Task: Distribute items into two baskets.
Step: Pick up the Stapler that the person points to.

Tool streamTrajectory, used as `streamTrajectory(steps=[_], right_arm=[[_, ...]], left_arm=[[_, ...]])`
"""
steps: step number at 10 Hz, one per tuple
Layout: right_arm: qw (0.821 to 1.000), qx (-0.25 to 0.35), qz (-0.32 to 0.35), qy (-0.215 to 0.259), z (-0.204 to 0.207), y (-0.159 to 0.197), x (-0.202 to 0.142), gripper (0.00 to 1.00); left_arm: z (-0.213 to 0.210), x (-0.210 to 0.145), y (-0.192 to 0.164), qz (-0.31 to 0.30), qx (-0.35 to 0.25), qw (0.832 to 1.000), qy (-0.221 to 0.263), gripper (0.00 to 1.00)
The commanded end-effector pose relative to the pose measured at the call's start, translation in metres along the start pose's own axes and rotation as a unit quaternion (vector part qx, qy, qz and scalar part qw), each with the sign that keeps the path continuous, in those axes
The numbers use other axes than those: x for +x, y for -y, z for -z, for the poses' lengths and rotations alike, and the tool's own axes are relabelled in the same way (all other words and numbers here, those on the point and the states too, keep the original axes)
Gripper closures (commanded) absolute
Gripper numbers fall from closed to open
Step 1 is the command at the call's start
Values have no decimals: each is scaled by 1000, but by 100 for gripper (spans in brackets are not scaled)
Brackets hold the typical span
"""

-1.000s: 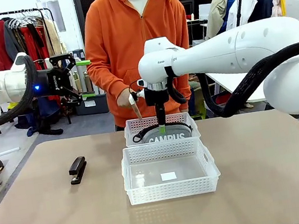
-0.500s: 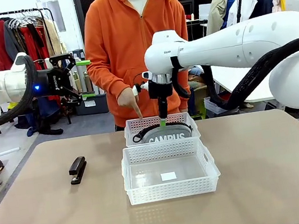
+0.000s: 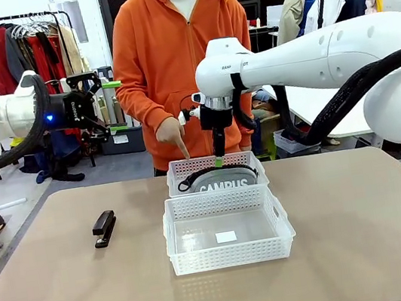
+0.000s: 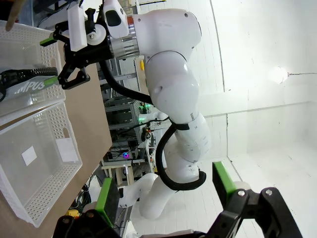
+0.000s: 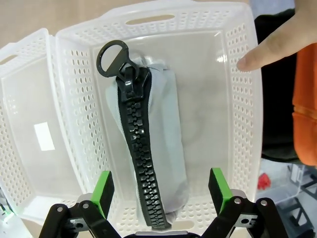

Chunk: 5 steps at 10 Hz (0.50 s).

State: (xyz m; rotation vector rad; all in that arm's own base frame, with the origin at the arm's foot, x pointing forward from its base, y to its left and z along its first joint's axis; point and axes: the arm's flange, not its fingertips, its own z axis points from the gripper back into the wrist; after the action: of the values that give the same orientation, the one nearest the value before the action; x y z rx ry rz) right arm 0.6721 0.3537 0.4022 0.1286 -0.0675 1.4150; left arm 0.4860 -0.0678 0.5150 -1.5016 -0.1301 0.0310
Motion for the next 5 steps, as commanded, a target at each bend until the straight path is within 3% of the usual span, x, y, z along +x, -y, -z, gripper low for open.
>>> streamTrajectory(steps=[1, 2, 5], right_arm=[[1000, 2, -1, -1, -1, 0, 1, 0], [1000, 0, 0, 0, 0, 0, 0, 0], [987, 105, 94, 76, -66, -5, -48, 0]], left_arm=[[-1, -1, 2, 0, -1, 1000, 2, 0], [-1, -1, 2, 0, -1, 1000, 2, 0], [-1, -1, 2, 0, -1, 1000, 2, 0]])
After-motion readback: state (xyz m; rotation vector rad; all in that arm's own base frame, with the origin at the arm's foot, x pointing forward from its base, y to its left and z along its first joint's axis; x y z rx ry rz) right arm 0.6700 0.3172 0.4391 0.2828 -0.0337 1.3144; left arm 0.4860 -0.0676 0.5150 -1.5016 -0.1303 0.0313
